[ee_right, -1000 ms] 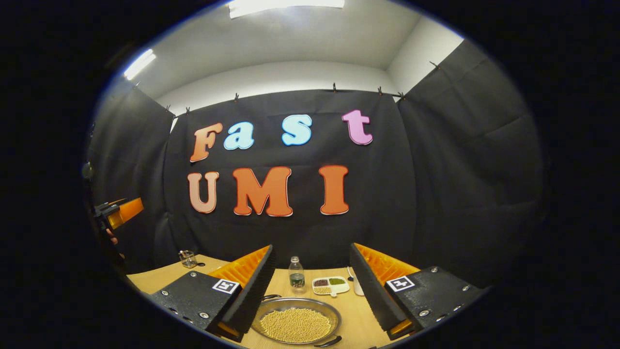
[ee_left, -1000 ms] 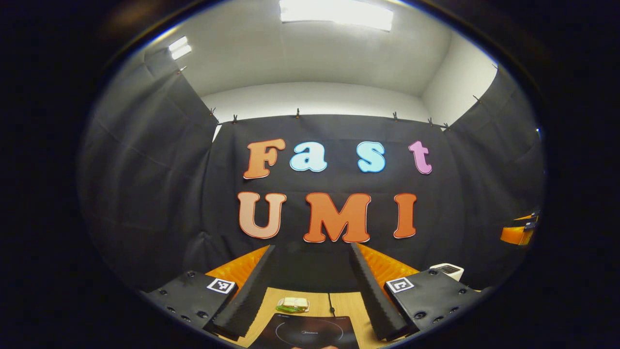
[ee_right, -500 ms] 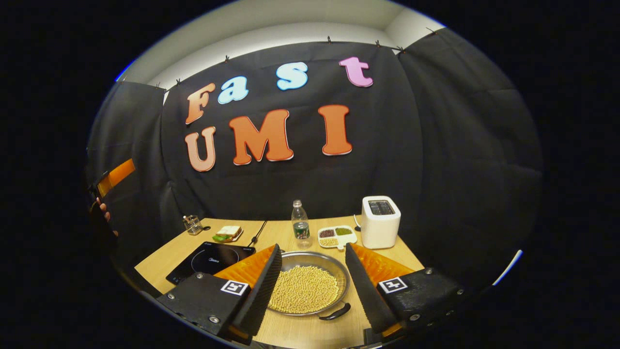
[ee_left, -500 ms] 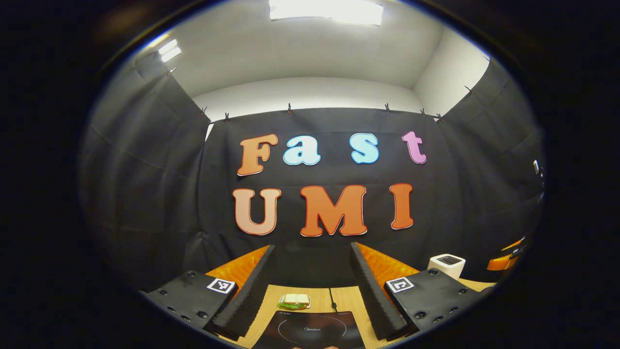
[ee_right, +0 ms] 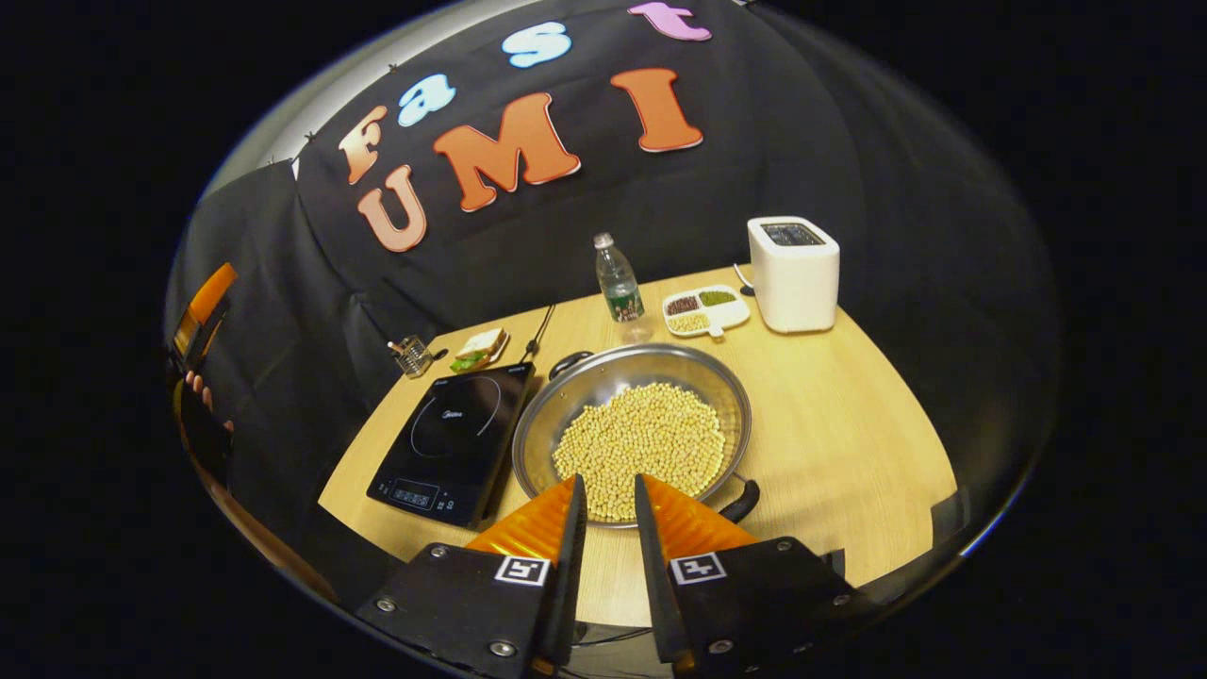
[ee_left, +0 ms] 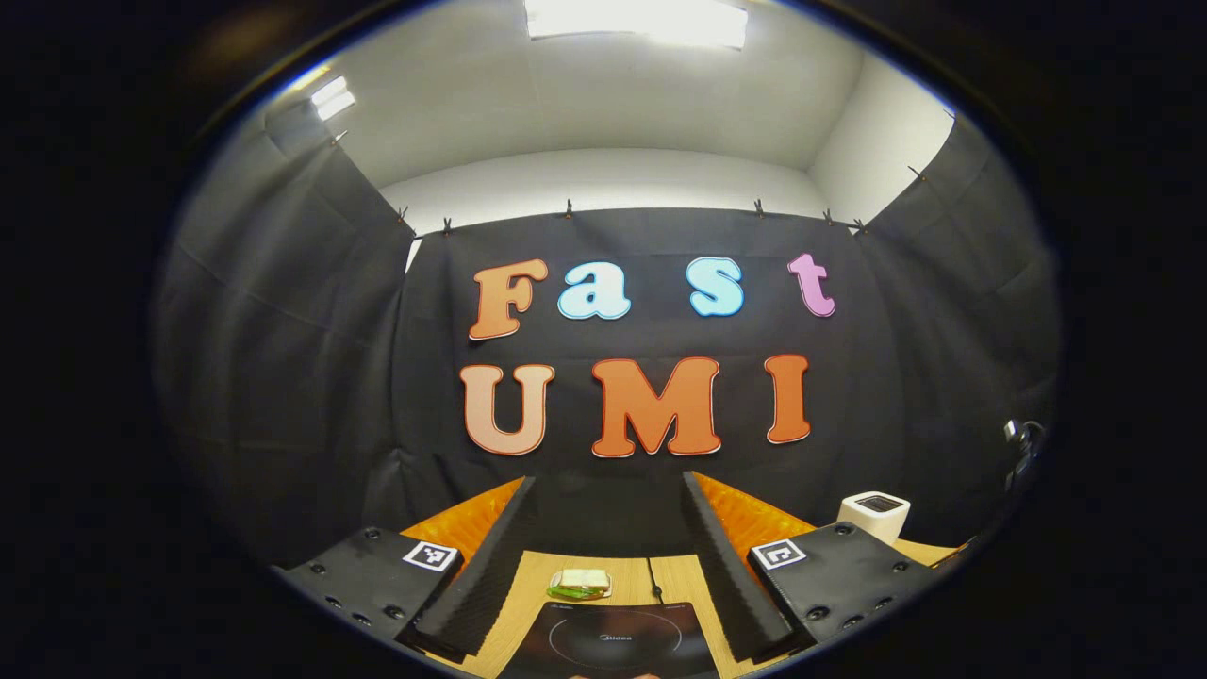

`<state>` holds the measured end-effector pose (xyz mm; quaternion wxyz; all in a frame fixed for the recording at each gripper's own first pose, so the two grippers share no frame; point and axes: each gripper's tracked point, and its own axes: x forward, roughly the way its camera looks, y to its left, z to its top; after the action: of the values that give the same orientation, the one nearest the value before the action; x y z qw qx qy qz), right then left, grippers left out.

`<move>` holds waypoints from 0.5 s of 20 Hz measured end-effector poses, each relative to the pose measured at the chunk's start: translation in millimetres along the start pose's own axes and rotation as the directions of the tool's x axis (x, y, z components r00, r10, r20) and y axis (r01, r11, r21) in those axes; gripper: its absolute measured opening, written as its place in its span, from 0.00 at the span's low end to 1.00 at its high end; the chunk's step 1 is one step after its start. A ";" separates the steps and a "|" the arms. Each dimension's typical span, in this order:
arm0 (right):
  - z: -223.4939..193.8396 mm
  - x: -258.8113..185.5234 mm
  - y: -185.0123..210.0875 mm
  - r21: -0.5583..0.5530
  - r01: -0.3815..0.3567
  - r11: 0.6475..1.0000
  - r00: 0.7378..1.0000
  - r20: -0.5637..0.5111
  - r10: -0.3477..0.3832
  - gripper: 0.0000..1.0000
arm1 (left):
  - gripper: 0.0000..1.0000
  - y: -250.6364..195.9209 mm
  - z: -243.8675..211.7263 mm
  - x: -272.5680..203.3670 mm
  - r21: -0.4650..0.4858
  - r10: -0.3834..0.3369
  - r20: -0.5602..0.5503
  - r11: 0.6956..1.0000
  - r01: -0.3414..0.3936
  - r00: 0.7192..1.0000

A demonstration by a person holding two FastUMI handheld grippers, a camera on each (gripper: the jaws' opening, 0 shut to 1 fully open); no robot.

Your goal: First push the handle of the pot to place it horizontally, then grasp the pot with both hands and set it on the induction cooktop.

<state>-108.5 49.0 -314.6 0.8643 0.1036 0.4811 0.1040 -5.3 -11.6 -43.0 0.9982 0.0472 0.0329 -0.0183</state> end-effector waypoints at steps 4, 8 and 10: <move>-32.4 14.9 -0.6 0.066 -0.015 0.998 0.993 -0.116 0.023 0.22 | 0.97 3.5 -3.7 -0.9 -0.006 0.001 -0.008 1.000 -0.001 1.000; -57.3 28.4 -7.2 0.166 -0.007 0.986 0.976 -0.215 0.044 0.05 | 0.98 10.6 -9.2 -1.1 -0.013 0.007 -0.022 1.000 -0.008 1.000; -70.3 34.5 -11.9 0.182 0.010 0.983 0.965 -0.261 0.038 0.11 | 0.97 12.4 -9.7 -2.3 -0.013 0.011 -0.024 1.000 -0.011 1.000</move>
<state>-149.8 52.8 -382.2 0.7788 0.1707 0.5984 0.0785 -7.7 1.8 -51.3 0.9981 0.0409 0.0448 -0.0121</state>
